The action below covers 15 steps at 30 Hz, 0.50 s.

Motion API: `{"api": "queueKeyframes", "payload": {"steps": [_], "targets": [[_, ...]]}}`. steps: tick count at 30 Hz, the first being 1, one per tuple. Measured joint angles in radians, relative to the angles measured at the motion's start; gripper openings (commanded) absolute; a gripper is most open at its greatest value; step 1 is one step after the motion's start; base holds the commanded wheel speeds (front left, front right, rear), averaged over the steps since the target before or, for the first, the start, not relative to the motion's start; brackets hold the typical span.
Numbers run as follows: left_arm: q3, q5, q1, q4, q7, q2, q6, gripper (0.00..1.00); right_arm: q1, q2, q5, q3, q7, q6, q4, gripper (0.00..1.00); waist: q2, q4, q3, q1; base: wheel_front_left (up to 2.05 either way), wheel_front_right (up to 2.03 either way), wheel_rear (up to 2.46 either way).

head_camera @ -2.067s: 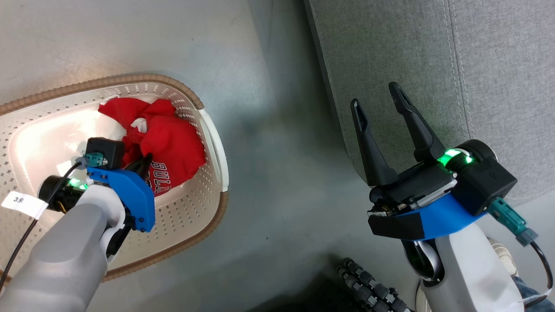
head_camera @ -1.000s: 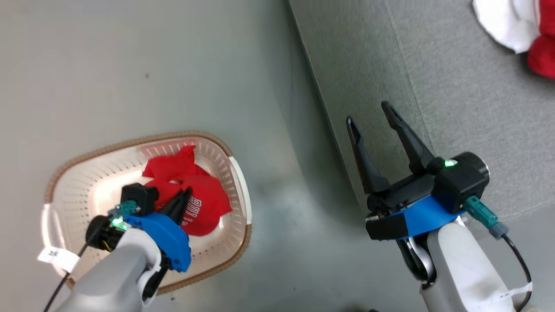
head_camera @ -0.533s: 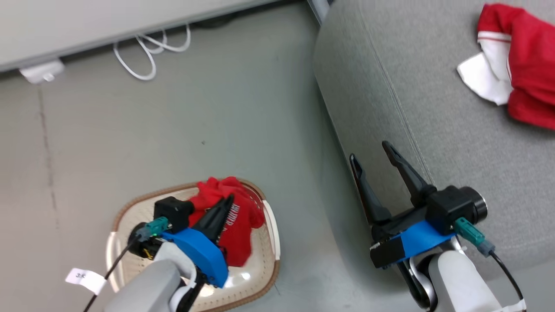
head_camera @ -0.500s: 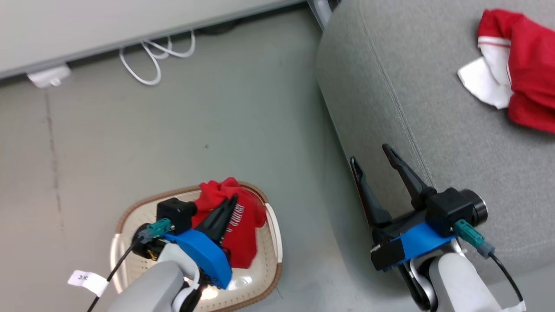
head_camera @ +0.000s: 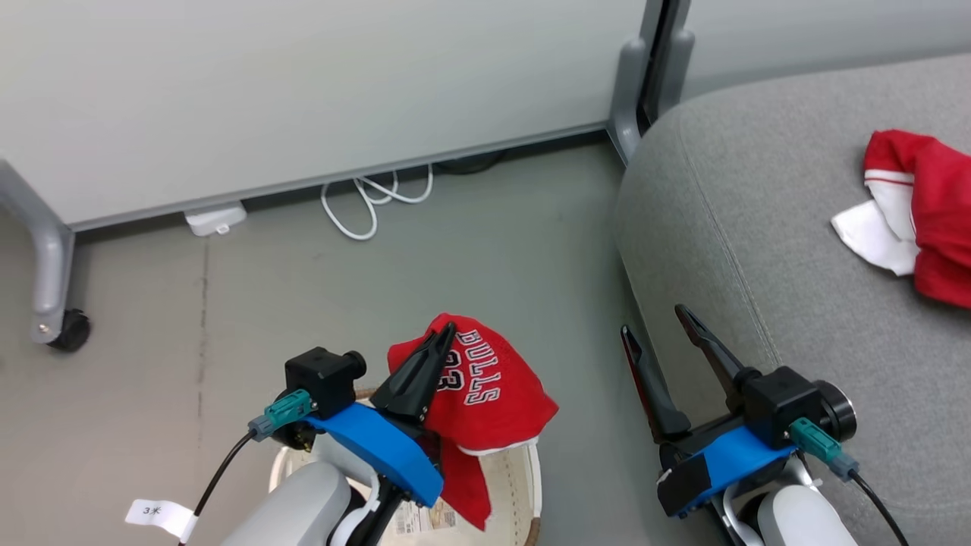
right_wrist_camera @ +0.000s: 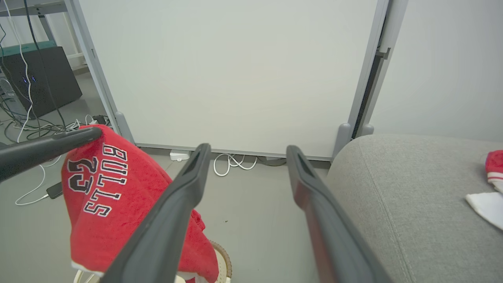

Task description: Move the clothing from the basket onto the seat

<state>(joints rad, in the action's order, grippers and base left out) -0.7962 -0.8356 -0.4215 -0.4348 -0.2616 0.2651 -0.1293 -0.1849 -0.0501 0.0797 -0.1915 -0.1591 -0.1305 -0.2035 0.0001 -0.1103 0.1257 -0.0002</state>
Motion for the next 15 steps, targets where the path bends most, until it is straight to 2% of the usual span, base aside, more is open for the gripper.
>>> {"api": "queueKeyframes", "payload": {"steps": [6, 15], "targets": [[-0.001, 0.008, -0.021, 0.013, 0.000, -0.027, 0.000, 0.00, 0.025, 0.000, 0.000, 0.003, 0.013, 0.000, 0.004, 1.00, 0.0000, 0.023, -0.045, 0.0001, 0.00, 0.00, 0.00], [-0.058, 0.016, -0.151, -0.030, 0.000, -0.061, 0.000, 0.00, 0.057, 0.000, 0.004, -0.002, 0.026, 0.000, 0.001, 1.00, 0.0001, 0.047, -0.091, 0.0002, 0.00, 0.00, 0.00]]}}
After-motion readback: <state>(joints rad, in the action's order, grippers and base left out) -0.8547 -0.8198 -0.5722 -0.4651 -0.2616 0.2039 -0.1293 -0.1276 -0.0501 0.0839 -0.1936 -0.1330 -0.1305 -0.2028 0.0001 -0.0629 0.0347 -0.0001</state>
